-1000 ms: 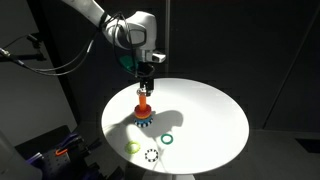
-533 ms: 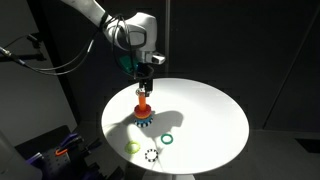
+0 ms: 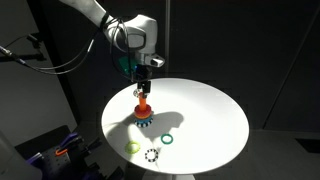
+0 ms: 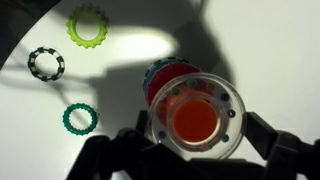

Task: Put the transparent ring on the stake

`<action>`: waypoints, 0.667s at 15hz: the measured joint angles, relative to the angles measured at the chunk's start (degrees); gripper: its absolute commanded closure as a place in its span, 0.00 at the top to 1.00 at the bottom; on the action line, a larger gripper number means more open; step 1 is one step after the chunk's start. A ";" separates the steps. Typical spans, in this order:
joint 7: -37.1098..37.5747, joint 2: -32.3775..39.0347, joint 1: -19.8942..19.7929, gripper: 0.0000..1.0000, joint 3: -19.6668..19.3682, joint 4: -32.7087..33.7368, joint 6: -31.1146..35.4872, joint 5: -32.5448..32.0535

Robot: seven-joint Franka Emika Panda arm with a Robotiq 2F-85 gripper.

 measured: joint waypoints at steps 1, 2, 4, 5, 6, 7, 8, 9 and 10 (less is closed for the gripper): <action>0.00 0.00 -0.02 0.70 -0.03 -0.04 -0.25 0.02; 0.00 0.00 -0.05 0.70 -0.07 -0.09 -0.44 0.02; 0.00 0.04 -0.10 0.70 -0.21 -0.12 -0.69 0.02; 0.00 0.07 -0.14 0.70 -0.29 -0.12 -0.78 0.02; 0.00 0.12 -0.20 0.70 -0.37 -0.12 -0.83 0.03; 0.00 0.19 -0.29 0.70 -0.44 -0.12 -0.86 0.03; 0.00 0.33 -0.33 0.70 -0.56 -0.12 -0.87 0.03; 0.00 0.50 -0.36 0.99 -0.67 -0.12 -0.88 0.03; -0.05 0.68 -0.37 0.99 -0.79 -0.12 -0.88 0.03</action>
